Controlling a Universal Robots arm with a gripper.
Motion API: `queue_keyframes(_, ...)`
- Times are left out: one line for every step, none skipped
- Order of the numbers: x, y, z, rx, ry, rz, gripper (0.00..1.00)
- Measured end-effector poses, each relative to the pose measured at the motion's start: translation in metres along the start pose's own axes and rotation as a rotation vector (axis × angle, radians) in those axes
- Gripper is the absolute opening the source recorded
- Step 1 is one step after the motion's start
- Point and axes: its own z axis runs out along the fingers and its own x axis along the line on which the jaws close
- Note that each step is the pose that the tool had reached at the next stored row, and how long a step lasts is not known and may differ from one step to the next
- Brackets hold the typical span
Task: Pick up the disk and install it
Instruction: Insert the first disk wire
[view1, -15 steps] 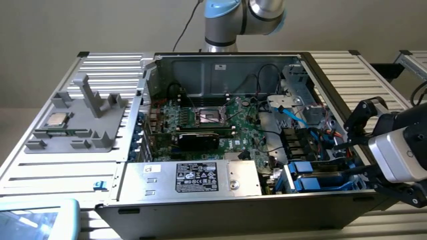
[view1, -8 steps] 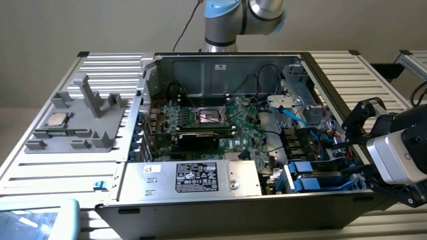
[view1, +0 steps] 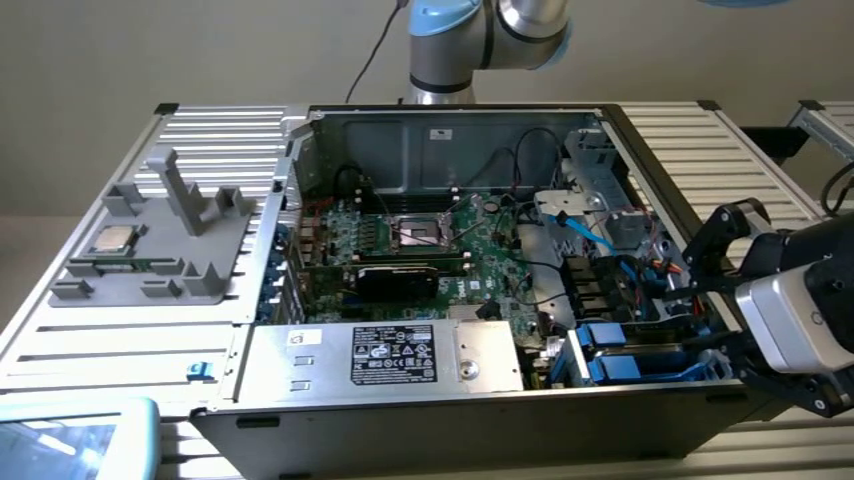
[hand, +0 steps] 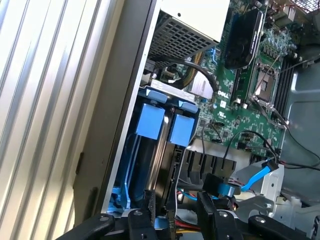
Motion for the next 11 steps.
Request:
queue_keyframes(0.0002, -0.0001, 0.0002, -0.0016, -0.0002, -0.001, 0.46)
queue_keyframes(0.0003, -0.0002, 0.0006, -0.0032, -0.0006, -0.003, 0.46)
queue_keyframes(0.0006, -0.0006, 0.0008, -0.0053, -0.001, -0.005, 0.46)
queue_keyframes(0.0008, -0.001, 0.0011, -0.008, -0.0017, -0.007, 0.46)
queue_keyframes(0.001, -0.0013, 0.0013, -0.0107, -0.0023, -0.01, 0.46)
queue_keyframes(0.0011, -0.0015, 0.0015, -0.0128, -0.003, -0.012, 0.46)
queue_keyframes(0.0013, -0.0017, 0.0016, -0.0146, -0.0037, -0.015, 0.46)
queue_keyframes(0.0014, -0.0019, 0.0018, -0.0162, -0.0045, -0.017, 0.46)
queue_keyframes(0.0015, -0.0021, 0.0019, -0.0175, -0.0051, -0.02, 0.46)
queue_keyframes(0.0016, -0.0022, 0.002, -0.0185, -0.0058, -0.022, 0.46)
queue_keyframes(0.0018, -0.0024, 0.0021, -0.0192, -0.0071, -0.025, 0.46)
